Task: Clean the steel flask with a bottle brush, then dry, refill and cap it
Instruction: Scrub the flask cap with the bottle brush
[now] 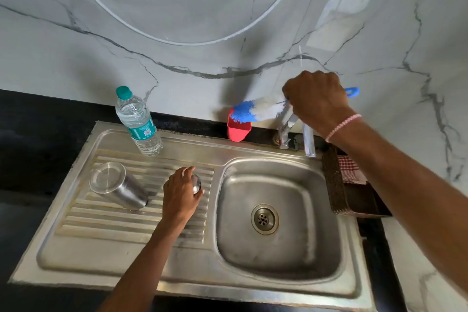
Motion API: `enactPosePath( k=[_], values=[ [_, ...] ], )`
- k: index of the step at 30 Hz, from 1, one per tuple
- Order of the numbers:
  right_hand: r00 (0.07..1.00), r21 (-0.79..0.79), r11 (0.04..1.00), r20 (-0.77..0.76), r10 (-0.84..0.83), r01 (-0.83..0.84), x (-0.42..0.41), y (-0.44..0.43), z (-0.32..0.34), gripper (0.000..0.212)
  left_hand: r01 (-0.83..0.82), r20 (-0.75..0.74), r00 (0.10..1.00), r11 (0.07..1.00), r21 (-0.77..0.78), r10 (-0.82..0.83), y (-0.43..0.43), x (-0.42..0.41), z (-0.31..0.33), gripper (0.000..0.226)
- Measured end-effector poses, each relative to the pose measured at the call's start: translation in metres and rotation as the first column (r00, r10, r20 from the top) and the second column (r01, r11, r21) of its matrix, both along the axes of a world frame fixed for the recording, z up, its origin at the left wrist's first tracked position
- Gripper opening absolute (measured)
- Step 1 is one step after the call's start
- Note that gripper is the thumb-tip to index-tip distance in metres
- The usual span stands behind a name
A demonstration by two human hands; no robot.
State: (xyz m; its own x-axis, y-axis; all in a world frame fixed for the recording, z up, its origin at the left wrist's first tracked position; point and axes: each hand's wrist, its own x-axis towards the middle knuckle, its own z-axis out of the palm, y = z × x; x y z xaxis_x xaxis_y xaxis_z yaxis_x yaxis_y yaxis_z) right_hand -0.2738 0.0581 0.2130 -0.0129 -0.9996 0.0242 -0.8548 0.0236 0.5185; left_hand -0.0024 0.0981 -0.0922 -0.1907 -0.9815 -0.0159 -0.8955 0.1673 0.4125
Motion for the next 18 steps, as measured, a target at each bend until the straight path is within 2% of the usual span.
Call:
enactPosePath(
  k=[2,4,7,12,18],
  values=[
    [0.995,0.022,0.999,-0.088,0.051,-0.049,0.007,-0.014,-0.002,0.033,0.007,-0.024,1.0,1.0,-0.021,-0.008,0.003,0.001,0.001,0.07],
    [0.985,0.032,0.991,-0.107,0.135,-0.132,0.012,-0.027,-0.006,0.042,0.005,-0.051,0.999,1.0,-0.03,-0.007,0.005,0.002,0.002,0.068],
    [0.971,0.043,0.975,-0.09,0.222,-0.219,0.021,-0.046,-0.018,0.032,-0.01,-0.094,0.995,1.0,-0.02,0.008,0.007,0.003,0.002,0.069],
    [0.953,0.072,0.956,-0.085,0.29,-0.284,0.034,-0.068,-0.041,0.03,-0.021,-0.179,0.984,0.999,-0.034,0.015,0.012,0.007,0.0,0.067],
    [0.963,0.098,0.962,-0.067,0.261,-0.254,0.039,-0.075,-0.064,0.024,-0.04,-0.238,0.971,0.998,-0.057,0.025,0.02,0.011,0.001,0.068]
  ],
)
